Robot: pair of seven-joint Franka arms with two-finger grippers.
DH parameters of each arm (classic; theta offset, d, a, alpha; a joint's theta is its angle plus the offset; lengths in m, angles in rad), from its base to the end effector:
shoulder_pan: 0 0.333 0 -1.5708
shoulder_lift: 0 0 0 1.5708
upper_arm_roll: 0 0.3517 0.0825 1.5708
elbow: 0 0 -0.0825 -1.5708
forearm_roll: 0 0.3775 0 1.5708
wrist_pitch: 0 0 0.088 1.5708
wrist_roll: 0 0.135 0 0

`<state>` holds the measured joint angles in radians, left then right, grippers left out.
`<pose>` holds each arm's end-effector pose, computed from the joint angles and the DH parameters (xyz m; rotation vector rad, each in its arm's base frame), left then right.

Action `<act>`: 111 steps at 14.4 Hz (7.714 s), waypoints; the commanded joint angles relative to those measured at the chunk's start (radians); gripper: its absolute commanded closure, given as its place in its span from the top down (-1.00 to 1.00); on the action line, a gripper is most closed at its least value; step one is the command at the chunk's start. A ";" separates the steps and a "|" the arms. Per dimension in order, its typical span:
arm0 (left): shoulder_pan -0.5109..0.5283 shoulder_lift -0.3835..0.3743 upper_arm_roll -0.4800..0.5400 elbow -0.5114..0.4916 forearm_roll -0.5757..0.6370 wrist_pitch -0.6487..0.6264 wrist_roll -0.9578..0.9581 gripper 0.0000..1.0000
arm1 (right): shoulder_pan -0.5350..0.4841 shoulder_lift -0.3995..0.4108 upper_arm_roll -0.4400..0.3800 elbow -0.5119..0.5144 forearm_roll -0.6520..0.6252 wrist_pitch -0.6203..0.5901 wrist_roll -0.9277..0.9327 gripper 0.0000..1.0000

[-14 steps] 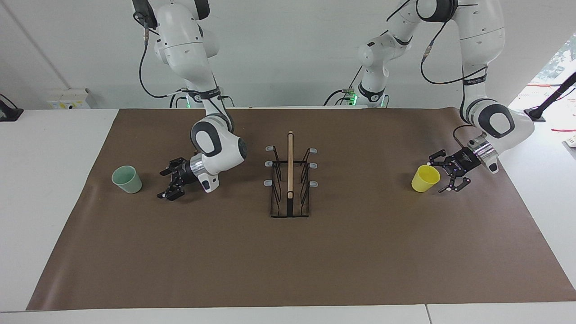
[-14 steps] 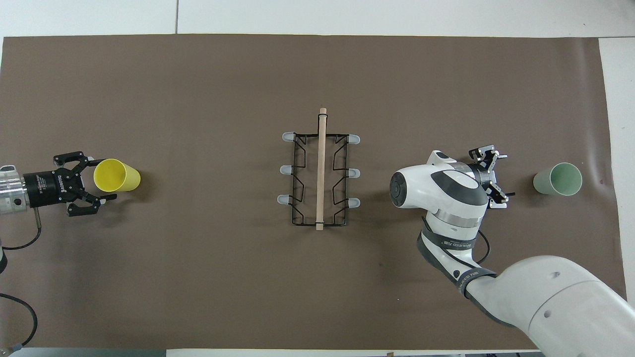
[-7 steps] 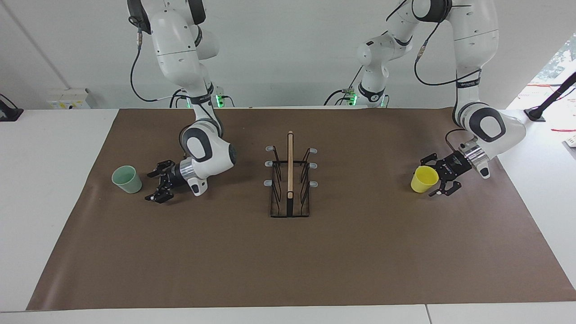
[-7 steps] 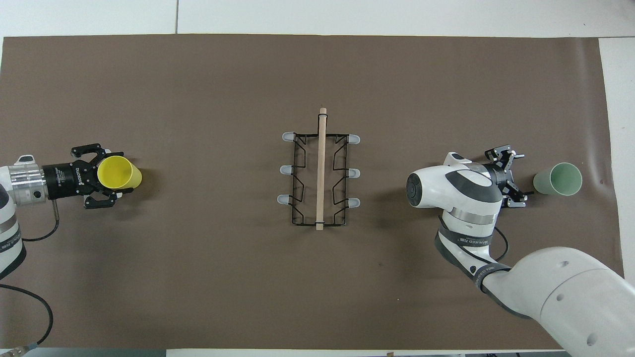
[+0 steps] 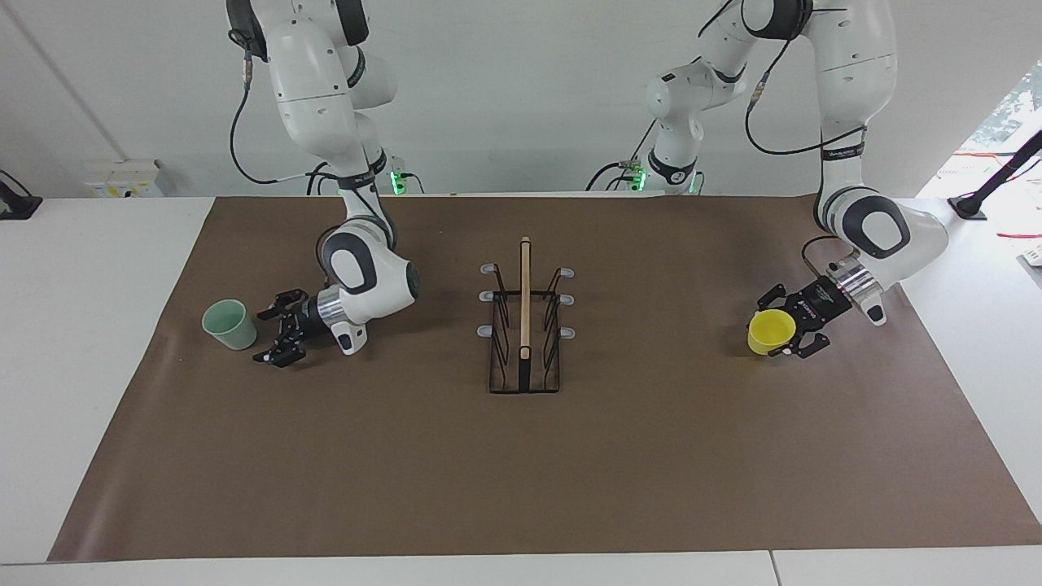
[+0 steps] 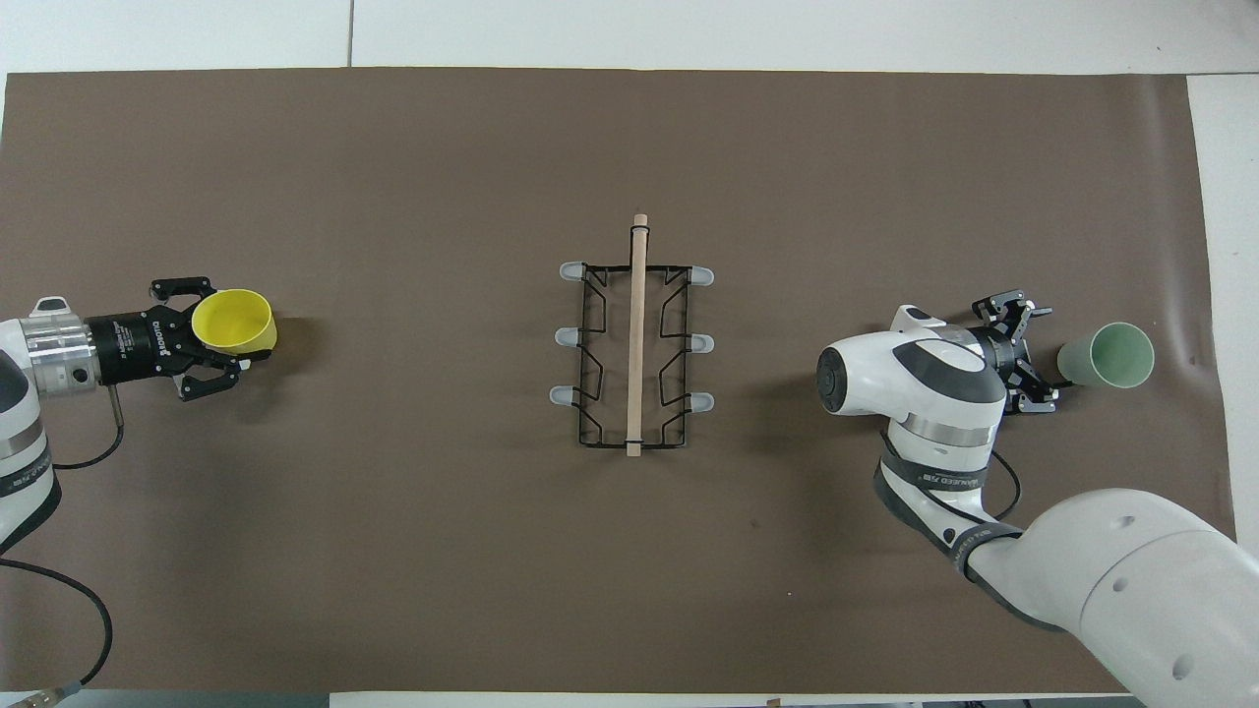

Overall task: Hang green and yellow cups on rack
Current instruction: 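Lift the yellow cup with the left gripper while the right gripper lifts green, then hang the yellow cup on the rack peg with the left gripper, then withdraw the left gripper while the right gripper brings the green cup closer, then hang the green cup on the rack peg nearest the right gripper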

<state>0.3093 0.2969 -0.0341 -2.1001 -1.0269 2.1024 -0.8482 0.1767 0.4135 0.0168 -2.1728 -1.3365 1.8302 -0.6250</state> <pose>0.5640 0.0959 0.2929 1.4698 1.8760 -0.6082 0.5380 -0.0016 0.2290 1.3125 1.5771 -0.9720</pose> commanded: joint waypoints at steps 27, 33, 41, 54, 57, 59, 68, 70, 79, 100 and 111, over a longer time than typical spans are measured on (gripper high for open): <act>-1.013 -0.211 0.003 0.166 1.657 -0.205 -1.066 -1.00 | -0.045 -0.053 0.011 -0.004 -0.112 -0.103 0.099 -1.00; -1.145 -0.205 0.003 0.134 1.823 -0.282 -1.205 -1.00 | -0.042 -0.136 0.020 0.122 0.123 -0.117 0.068 -1.00; -1.246 -0.128 0.003 0.140 1.904 -0.305 -1.255 -1.00 | -0.043 -0.286 0.025 0.287 0.596 -0.200 0.031 -1.00; -1.273 -0.151 -0.004 0.166 1.825 -0.266 -1.290 1.00 | -0.203 -0.323 0.018 0.409 1.304 -0.172 0.013 -1.00; -1.236 -0.192 -0.003 0.175 1.806 -0.266 -1.211 1.00 | -0.223 -0.352 0.017 0.416 1.520 -0.207 0.046 -1.00; -1.186 -0.248 -0.001 0.172 1.706 -0.265 -1.029 1.00 | -0.220 -0.378 0.018 0.409 1.540 -0.204 0.094 -1.00; -0.744 -0.305 -0.001 0.161 1.260 -0.164 0.027 1.00 | -0.329 -0.440 0.014 0.289 2.127 -0.135 -0.168 -1.00; -0.652 -0.303 -0.001 0.155 1.190 -0.136 0.188 1.00 | -0.330 -0.462 0.014 0.234 2.268 -0.117 -0.235 -1.00; -0.375 -0.312 0.010 0.325 0.981 -0.304 0.607 1.00 | -0.105 -0.554 0.015 -0.206 3.100 0.101 -0.905 -1.00; -0.317 -0.321 0.005 0.476 1.022 -0.596 0.813 1.00 | 0.150 -0.547 0.023 -0.354 3.498 0.405 -1.478 -1.00; -0.315 -0.324 0.005 0.476 1.022 -0.601 0.804 1.00 | 0.188 -0.346 0.023 -0.360 3.617 0.276 -1.728 -1.00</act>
<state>-0.0066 -0.0136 -0.0261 -1.6088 -0.0208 1.5110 -0.0461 0.3712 0.0295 0.0374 -2.5255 2.2586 2.1413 -2.2945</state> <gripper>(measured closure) 0.000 0.317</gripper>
